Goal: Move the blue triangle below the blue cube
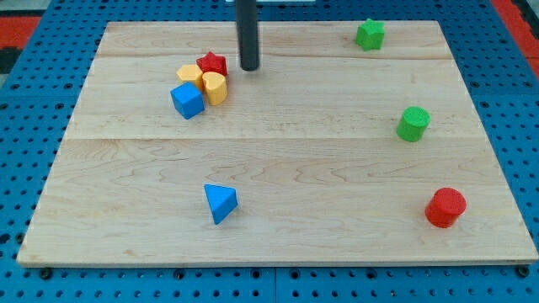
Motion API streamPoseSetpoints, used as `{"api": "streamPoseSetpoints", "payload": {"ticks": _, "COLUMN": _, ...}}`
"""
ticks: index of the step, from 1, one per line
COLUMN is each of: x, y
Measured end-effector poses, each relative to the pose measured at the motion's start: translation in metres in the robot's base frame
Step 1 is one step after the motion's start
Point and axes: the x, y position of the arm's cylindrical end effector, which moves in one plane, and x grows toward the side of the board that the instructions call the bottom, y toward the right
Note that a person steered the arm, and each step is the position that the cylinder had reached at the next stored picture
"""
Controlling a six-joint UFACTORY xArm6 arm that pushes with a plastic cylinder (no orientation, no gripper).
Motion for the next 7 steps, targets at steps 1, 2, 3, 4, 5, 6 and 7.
{"api": "streamPoseSetpoints", "payload": {"ticks": 1, "x": 0.096, "y": 0.056}}
{"api": "streamPoseSetpoints", "payload": {"ticks": 2, "x": 0.223, "y": 0.059}}
{"api": "streamPoseSetpoints", "payload": {"ticks": 3, "x": 0.249, "y": 0.021}}
{"api": "streamPoseSetpoints", "payload": {"ticks": 4, "x": 0.249, "y": -0.024}}
{"api": "streamPoseSetpoints", "payload": {"ticks": 5, "x": 0.249, "y": -0.058}}
{"api": "streamPoseSetpoints", "payload": {"ticks": 6, "x": 0.241, "y": -0.1}}
{"api": "streamPoseSetpoints", "payload": {"ticks": 7, "x": 0.209, "y": -0.133}}
